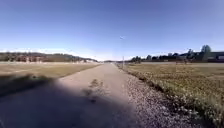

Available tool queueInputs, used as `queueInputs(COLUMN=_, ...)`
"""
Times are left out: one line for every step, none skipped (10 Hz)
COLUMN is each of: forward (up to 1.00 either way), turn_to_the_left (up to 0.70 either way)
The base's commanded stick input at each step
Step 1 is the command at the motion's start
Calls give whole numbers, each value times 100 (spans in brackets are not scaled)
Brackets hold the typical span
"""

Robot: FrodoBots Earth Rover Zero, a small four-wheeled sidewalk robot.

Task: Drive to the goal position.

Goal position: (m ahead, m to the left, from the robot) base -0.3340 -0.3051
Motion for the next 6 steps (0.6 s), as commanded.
queueInputs(forward=50, turn_to_the_left=0)
queueInputs(forward=50, turn_to_the_left=0)
queueInputs(forward=50, turn_to_the_left=0)
queueInputs(forward=50, turn_to_the_left=0)
queueInputs(forward=50, turn_to_the_left=0)
queueInputs(forward=50, turn_to_the_left=0)
